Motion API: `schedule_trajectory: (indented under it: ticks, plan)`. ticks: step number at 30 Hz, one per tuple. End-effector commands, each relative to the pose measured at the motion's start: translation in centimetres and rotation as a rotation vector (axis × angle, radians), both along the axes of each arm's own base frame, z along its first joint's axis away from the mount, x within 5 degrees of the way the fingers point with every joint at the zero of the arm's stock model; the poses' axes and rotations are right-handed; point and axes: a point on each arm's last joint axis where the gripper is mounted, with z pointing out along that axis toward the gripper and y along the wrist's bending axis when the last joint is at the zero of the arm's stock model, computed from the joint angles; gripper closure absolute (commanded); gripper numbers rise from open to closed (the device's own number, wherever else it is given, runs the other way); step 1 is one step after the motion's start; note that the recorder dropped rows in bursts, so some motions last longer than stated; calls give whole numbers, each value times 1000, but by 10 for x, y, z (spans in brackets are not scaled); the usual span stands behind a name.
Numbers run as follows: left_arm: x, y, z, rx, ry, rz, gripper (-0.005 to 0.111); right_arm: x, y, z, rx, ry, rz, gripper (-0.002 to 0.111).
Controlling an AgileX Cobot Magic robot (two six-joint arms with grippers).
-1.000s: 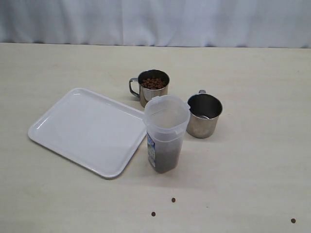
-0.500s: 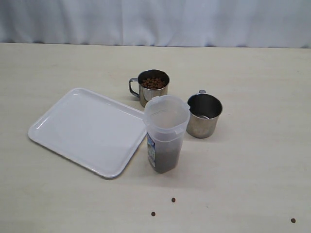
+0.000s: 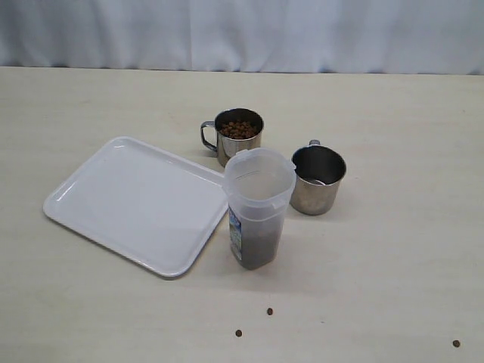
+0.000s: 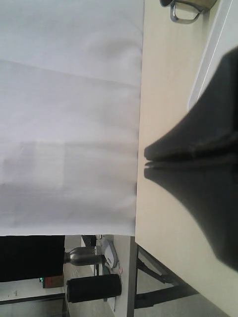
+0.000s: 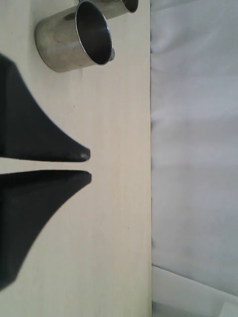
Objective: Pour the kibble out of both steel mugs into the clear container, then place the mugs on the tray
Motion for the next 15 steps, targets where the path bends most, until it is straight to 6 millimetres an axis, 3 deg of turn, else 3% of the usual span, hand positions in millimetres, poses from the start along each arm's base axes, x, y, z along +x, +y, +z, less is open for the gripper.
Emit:
schedule_trajectory:
  ticks: [1, 4, 7, 12, 15]
  plan:
    - [-1, -1, 9, 0, -112, -12, 107, 0, 0, -1, 2, 1, -7, 103]
    - [-3, -2, 21, 7, -248, -25, 107, 0, 0, -1, 2, 1, -7, 103]
    - [-3, -4, 22, 63, -258, -32, 107, 0, 0, -1, 2, 1, -7, 103]
    - [24, -10, 12, 63, -71, -107, 107, 0, 0, -1, 2, 1, -7, 103]
    - [46, -29, -2, 176, 53, -335, 107, 0, 0, -1, 2, 1, -7, 103]
